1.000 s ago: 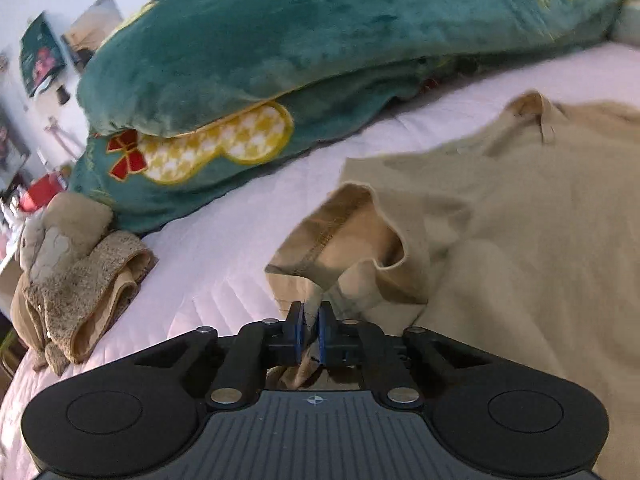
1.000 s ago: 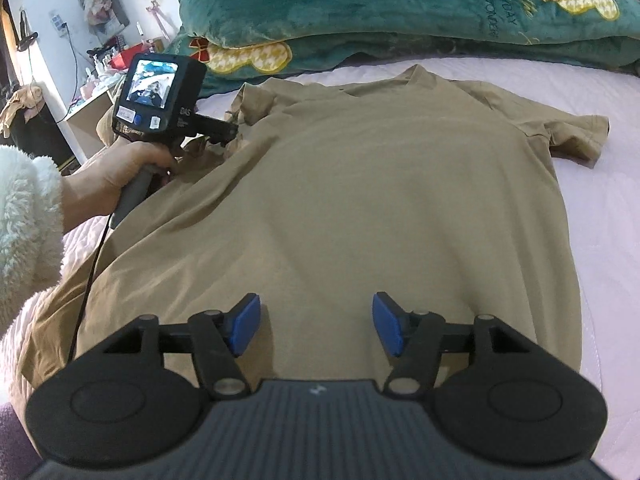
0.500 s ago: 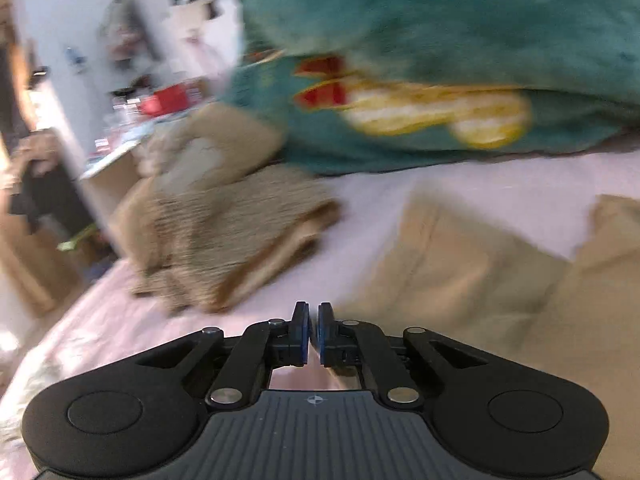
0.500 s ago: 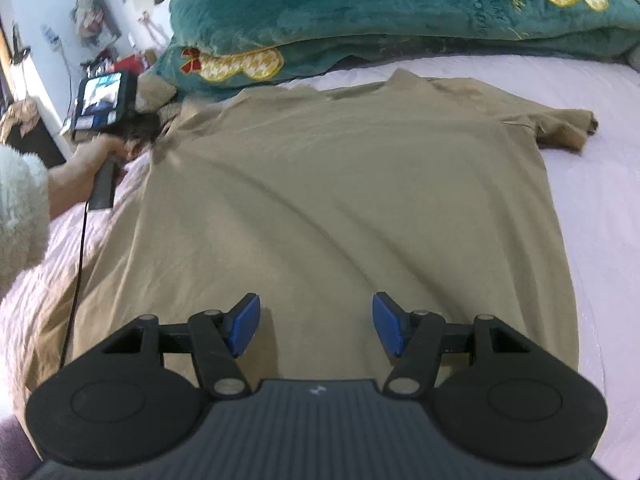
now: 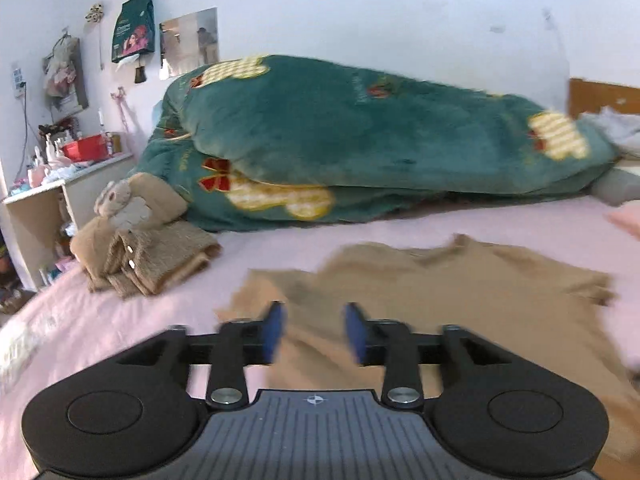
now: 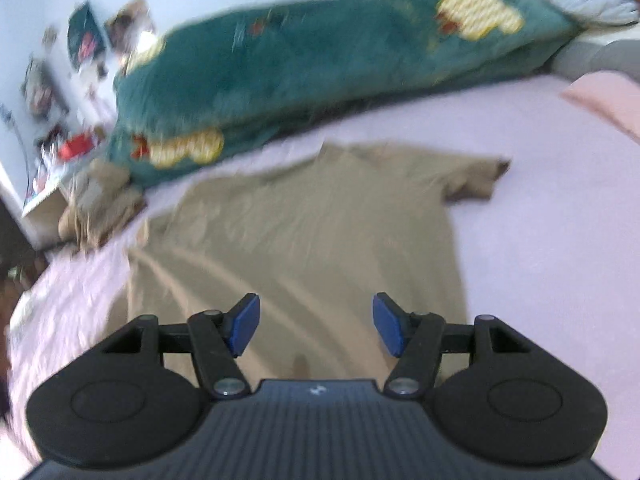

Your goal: Fold clothes

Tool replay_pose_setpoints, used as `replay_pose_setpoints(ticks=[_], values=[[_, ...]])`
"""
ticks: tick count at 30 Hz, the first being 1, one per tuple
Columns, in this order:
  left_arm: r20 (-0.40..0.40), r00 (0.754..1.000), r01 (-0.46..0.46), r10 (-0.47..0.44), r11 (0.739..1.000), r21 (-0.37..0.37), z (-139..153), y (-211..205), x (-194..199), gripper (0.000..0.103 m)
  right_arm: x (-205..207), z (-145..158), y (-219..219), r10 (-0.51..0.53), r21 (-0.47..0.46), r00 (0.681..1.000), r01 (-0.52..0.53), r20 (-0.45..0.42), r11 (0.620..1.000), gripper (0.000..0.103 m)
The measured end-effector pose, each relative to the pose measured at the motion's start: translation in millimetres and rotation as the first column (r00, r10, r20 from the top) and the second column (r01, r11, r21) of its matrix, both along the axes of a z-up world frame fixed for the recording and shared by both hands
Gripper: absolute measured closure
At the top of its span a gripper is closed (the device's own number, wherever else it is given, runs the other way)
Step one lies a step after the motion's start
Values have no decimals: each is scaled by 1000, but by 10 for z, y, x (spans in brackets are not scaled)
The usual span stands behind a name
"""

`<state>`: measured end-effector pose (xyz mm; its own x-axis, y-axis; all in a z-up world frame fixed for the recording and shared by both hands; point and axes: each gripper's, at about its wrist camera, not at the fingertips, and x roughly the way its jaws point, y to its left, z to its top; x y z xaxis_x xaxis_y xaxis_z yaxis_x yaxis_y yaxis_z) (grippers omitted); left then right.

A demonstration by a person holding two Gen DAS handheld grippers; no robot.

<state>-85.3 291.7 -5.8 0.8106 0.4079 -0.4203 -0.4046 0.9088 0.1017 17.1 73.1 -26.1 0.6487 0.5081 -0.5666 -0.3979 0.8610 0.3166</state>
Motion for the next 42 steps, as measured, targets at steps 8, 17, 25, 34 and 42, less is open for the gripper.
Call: replay_pose_setpoints(ticks=[8, 17, 25, 34, 42], values=[[-209, 969, -150, 134, 987, -60, -539, -329, -758, 50, -414, 72, -545, -25, -107, 1000, 24, -8, 994, 34], [-317, 926, -230, 206, 972, -38, -813, -33, -1428, 49, -590, -771, -1048, -108, -190, 968, 65, -225, 980, 34], [-408, 898, -202, 162, 978, -57, -993, 97, -1209, 45, -552, -817, -590, 5, -226, 977, -54, -213, 973, 33], [-394, 910, -135, 131, 991, 18, -1034, -259, -1183, 84, -683, -854, -450, 34, -323, 992, -72, -122, 944, 75], [-369, 927, -123, 61, 981, -147, -1009, -241, -1228, 103, -746, -635, -502, 89, -346, 992, -115, -89, 931, 98]])
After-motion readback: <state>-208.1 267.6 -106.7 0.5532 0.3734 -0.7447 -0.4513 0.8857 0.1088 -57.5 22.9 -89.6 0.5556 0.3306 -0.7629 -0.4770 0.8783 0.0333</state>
